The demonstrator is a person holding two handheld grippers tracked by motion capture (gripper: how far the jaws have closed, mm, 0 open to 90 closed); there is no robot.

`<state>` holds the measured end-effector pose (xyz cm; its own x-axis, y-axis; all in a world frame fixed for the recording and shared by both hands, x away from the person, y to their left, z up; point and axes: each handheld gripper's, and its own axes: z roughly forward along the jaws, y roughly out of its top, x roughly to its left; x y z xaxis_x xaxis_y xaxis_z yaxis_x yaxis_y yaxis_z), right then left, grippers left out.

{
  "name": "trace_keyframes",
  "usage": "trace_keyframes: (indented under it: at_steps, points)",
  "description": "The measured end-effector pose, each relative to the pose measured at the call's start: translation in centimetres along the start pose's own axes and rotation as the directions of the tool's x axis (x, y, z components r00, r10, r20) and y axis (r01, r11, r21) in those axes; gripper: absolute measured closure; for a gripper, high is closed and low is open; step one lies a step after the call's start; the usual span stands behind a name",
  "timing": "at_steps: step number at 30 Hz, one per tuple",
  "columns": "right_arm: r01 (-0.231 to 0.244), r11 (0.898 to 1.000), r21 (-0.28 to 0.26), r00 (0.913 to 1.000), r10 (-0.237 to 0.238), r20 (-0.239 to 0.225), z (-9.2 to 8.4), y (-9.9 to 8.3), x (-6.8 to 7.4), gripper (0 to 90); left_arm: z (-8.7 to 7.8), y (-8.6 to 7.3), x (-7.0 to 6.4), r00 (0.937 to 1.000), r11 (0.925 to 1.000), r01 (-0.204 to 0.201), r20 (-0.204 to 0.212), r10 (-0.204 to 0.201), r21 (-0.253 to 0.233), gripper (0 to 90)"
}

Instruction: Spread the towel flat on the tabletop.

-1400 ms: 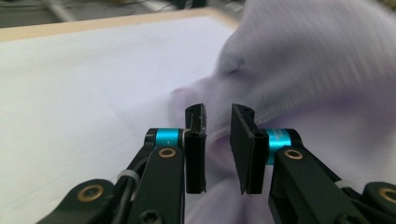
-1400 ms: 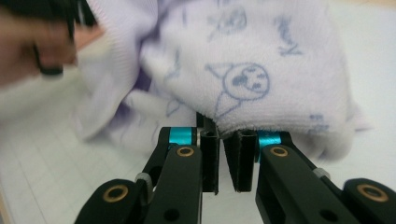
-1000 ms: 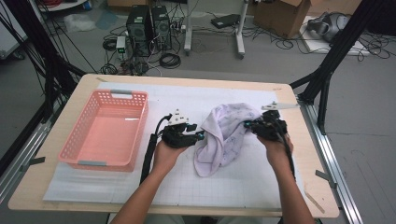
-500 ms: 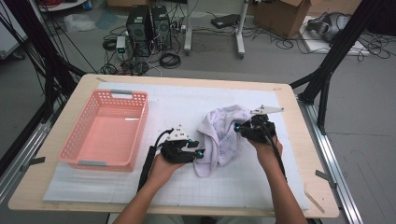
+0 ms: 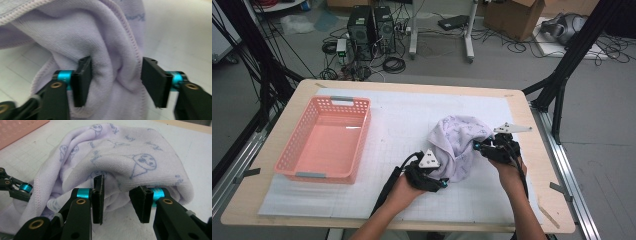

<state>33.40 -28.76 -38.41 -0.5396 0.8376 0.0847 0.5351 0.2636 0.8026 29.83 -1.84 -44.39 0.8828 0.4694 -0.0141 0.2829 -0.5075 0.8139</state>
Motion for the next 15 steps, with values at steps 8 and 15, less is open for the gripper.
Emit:
trace_keyframes:
  at_steps: [8,15]
  points:
    - [-0.002,1.0,-0.006,0.9995,0.001,-0.03,-1.3,-1.8,-0.7,61.0,-0.4,0.0,1.2,0.997,0.9962,0.076,-0.011,-0.076,-0.043,79.7]
    - [0.002,1.0,0.012,0.9991,-0.001,-0.042,-2.6,-4.8,-2.0,62.1,-2.7,0.6,2.5,0.9744,0.9488,0.224,0.065,-0.215,-0.222,80.7]
